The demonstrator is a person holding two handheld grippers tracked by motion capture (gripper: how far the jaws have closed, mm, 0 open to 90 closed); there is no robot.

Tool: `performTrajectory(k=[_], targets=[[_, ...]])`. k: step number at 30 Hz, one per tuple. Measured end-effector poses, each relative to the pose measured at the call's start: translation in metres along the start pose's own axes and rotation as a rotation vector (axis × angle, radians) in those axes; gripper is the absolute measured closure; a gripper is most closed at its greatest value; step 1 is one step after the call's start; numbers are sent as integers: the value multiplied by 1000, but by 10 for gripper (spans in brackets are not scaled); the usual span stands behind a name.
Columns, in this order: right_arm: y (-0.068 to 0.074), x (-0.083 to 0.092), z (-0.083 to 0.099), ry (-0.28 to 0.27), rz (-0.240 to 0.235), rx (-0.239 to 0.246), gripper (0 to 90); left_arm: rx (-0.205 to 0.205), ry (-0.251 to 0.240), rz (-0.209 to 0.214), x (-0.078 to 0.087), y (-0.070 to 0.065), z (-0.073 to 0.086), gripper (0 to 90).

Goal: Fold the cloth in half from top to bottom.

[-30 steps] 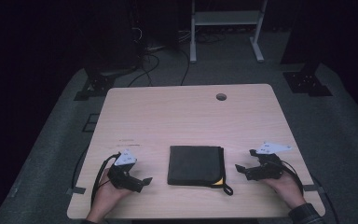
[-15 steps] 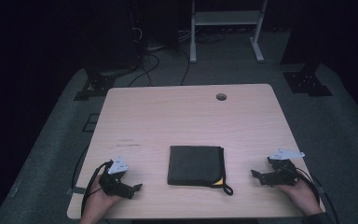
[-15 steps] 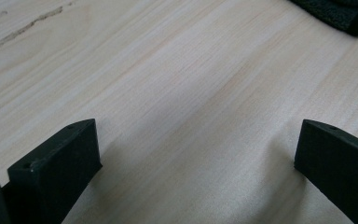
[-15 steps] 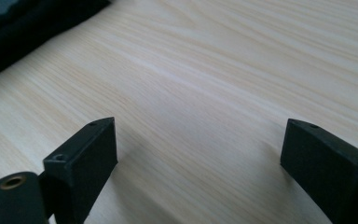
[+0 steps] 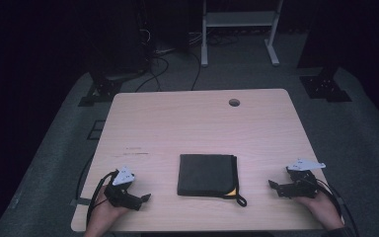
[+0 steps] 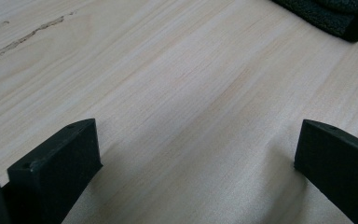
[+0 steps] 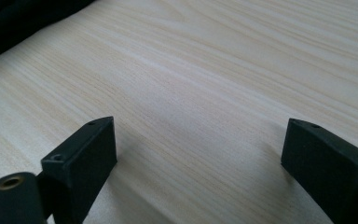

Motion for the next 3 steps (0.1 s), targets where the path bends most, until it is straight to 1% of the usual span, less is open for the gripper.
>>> performTrajectory(k=[3], targets=[[0,0,0,0,0,0,89,0,0,0,0,0,0,0]])
Point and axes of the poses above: each handheld gripper's, and its own axes: x roughly backward along the jaws, z roughly out of its underside, y roughly to its left, the point moved 1 cm from there along -x, roughly forward along the jaws, and after that the axes turned 6 degrees about z, right-handed, at the moved point
